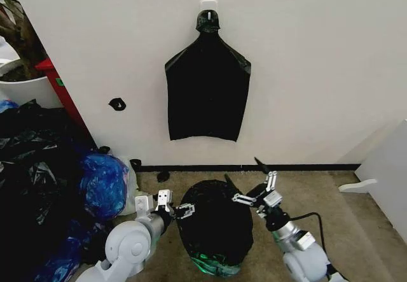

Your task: Place the garbage bag over the trash bin.

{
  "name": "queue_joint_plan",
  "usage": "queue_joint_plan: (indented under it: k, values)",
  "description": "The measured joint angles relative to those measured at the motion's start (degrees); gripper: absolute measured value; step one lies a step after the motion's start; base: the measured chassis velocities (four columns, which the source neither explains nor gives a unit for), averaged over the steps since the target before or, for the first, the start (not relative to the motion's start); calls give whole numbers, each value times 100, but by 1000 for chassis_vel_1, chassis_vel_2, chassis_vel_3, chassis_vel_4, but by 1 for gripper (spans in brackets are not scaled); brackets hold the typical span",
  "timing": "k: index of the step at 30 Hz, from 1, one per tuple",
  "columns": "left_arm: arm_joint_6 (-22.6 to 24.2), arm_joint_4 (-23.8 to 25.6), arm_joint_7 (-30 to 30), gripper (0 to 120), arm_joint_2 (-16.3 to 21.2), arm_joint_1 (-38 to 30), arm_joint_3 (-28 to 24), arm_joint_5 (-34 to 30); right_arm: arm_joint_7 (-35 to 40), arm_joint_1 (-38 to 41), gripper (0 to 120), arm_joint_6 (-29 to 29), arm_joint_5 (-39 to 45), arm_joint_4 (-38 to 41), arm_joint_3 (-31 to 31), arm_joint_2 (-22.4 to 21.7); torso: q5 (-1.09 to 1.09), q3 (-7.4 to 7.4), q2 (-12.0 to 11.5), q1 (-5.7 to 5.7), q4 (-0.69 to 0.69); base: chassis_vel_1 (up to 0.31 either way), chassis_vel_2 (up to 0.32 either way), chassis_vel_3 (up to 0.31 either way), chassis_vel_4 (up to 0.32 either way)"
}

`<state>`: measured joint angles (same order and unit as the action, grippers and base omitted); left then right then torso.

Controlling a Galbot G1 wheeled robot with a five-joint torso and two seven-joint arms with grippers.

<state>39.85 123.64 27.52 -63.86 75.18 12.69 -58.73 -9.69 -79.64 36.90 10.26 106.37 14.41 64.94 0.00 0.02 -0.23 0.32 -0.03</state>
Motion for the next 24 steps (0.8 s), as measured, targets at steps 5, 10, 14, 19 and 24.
queue_joint_plan:
  k: [5,10,14,19,24]
  values:
    - [-317,708,-52,100,99,115,53,498,462,31,100,-195,-34,94,171,19,2,0,0,0,1,0,0,0,0]
    - [-2139,641,-506,100,8,145,100,2400,1291,12,100,-684,-186,273,614,115,2,0,0,0,1,0,0,0,0]
    - [-4266,-174,-1179,100,-485,213,469,4305,2543,-228,100,-1676,-520,606,1379,366,1,0,0,0,-1,0,0,0,0]
    - [-4655,-181,-1478,100,-794,474,584,4141,2440,-606,100,-1597,-459,820,1666,512,1,0,0,0,1,0,0,0,0]
    - [-4776,-43,-1675,100,-1123,619,655,4049,2429,-901,100,-1750,-433,1003,1550,537,3,0,0,0,1,0,0,0,0]
